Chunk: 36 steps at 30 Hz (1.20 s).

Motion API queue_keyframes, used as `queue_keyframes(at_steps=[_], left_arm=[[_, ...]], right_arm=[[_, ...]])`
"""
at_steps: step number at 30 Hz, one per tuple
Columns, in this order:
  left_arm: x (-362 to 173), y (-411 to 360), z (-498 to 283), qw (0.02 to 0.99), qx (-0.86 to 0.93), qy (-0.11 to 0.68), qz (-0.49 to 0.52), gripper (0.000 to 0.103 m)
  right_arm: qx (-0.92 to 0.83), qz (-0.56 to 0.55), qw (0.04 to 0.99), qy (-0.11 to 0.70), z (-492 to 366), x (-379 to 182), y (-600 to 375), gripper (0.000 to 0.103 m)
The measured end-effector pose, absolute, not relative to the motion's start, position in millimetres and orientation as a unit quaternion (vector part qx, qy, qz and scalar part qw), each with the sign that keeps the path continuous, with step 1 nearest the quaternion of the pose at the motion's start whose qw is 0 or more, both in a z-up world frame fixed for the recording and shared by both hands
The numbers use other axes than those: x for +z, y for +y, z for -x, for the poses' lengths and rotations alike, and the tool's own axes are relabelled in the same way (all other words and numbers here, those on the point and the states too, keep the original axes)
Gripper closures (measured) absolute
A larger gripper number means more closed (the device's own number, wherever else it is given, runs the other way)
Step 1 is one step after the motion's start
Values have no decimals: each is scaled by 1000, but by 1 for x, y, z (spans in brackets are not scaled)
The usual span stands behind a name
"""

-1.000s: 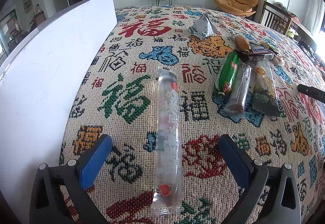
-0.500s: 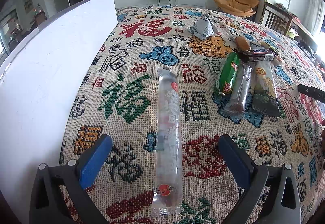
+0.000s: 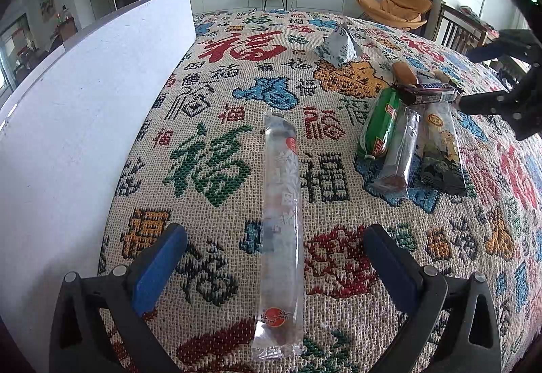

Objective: Organize snacks
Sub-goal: 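Grasp the Snickers bar with the right gripper while the left gripper holds the tube, then carry the tube and Snickers bar into the white box and open both grippers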

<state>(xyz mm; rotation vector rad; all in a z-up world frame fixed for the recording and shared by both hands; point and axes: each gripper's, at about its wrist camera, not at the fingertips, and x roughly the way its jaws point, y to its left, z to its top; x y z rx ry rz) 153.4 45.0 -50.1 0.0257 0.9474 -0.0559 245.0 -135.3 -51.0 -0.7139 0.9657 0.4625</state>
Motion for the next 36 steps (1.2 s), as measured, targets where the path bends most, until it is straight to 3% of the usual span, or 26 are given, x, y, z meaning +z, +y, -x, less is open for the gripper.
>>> queue_keyframes(at_steps=[3,5,8,10,13,17,22,28,29,30,31,32,33,34,35,36], left_arm=[[-50,45,-153,889,-27,456,-12,0],[-50,45,-153,889,-27,456,-13,0],[-50,45,-153,889,-27,456,-12,0],[-50,45,-153,889,-27,456,-13,0],[-51,45,-153,889,-26,456,-13,0],[-51,45,-153,889,-26,456,-13,0],[-50,45,-153,889,-27,456,-13,0],[-47,48,-146,873,-55,483,-23,1],[-45,48,-143,872,-62,485,-22,1],[-44,48,-141,871,-68,486,-19,5],[-43,48,-139,871,-69,486,-20,9],[-42,48,-137,871,-70,485,-22,19],[-40,47,-135,872,-71,484,-26,39],[-37,47,-132,874,-70,480,-31,55],[-34,49,-130,874,-74,479,-26,85],[-31,54,-128,874,-79,480,-6,85]], right_arm=[[218,358,779,467,-261,-67,-120,13],[223,374,764,477,-265,-76,-112,68],[220,361,761,492,-271,-80,-110,69],[229,330,761,510,-273,-76,-113,84],[228,292,771,518,-261,-66,-126,85],[214,159,799,540,-230,-53,-174,85],[176,64,804,565,-175,-73,-229,85],[166,-12,810,562,-168,-80,-247,77],[164,-8,814,558,-170,-77,-245,68],[162,5,817,554,-173,-73,-241,62],[161,19,818,552,-176,-73,-236,49],[159,33,817,554,-180,-74,-229,46],[156,44,814,558,-183,-78,-224,48],[150,52,811,562,-187,-82,-219,57],[137,56,813,563,-189,-83,-218,76],[125,58,820,555,-189,-82,-218,84]])
